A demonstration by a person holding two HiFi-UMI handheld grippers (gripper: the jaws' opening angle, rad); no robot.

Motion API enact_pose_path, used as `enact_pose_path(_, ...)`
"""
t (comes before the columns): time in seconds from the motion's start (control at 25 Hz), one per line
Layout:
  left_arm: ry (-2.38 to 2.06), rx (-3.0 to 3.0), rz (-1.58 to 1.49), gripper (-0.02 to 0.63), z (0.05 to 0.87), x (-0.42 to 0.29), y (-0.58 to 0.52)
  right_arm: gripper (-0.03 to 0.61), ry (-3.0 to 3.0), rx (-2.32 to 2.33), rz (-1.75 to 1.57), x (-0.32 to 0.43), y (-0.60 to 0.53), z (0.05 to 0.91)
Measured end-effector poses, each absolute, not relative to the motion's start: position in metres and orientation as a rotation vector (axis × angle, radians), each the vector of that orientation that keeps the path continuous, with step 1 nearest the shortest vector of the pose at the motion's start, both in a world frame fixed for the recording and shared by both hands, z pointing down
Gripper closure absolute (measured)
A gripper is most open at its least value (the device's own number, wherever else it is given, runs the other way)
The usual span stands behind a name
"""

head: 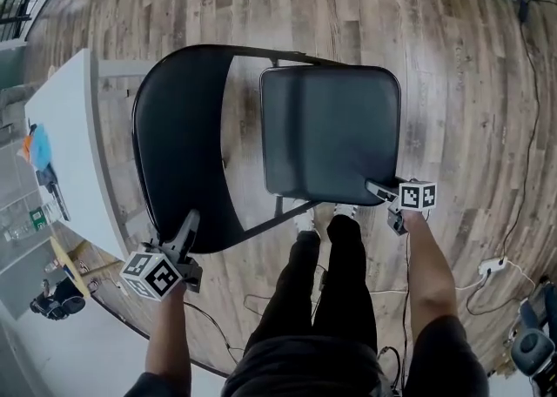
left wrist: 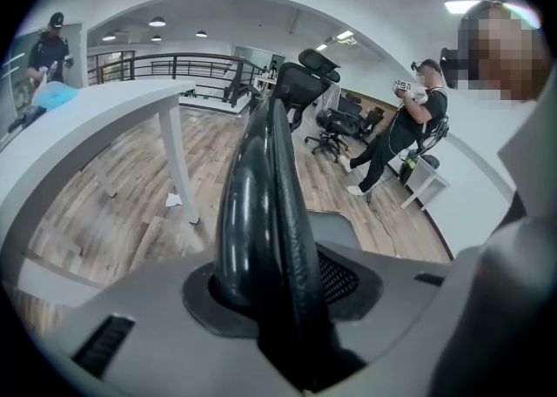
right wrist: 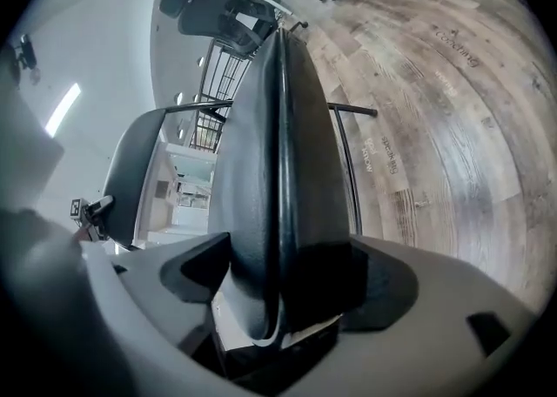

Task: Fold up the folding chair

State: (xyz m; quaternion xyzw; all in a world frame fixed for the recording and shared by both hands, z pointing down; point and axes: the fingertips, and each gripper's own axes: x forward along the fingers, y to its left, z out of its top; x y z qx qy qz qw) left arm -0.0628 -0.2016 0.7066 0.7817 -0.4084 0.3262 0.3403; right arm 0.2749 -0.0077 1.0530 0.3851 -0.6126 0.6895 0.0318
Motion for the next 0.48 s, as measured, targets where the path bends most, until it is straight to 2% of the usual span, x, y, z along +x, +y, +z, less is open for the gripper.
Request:
enact_pose_path(0.32, -1.049, 2.146, 0.828, 0.490, 0.668, -0.050, -0.196, 0.206, -1.965, 1.184, 2.097, 0.265, -0.019, 1.006)
enact_pose_path(0.48, -1.060, 2.170, 0.802, 0.506, 0.643, -0.057, -0.202, 0.251, -2.005, 1.198, 2.048, 0.248, -0.031, 0.964)
